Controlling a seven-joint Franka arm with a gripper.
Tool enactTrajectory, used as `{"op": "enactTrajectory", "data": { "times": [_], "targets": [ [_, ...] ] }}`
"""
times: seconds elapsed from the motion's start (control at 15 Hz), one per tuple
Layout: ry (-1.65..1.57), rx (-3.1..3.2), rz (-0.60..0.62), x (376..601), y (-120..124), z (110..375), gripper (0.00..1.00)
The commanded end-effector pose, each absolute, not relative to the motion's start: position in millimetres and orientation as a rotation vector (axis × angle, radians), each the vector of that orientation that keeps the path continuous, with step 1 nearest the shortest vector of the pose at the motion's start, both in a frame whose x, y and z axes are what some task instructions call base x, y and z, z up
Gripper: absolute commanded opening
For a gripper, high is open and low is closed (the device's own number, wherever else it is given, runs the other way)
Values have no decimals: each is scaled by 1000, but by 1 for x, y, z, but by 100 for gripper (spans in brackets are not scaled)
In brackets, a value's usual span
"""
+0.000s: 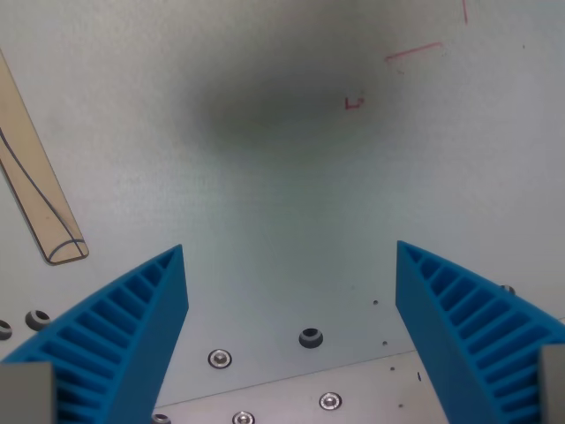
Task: Move in gripper positive y
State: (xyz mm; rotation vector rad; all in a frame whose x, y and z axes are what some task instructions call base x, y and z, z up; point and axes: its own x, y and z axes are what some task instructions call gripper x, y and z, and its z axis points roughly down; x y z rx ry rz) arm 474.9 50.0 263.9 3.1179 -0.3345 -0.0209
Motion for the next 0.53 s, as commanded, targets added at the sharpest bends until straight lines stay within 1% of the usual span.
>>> {"op": "enactTrajectory", "data": {
  "times": [0.07,0.53],
  "targets": [
    [-335,3118,-14,474,45,266,100],
    [-335,3118,-14,467,11,266,100]
  ]
}}
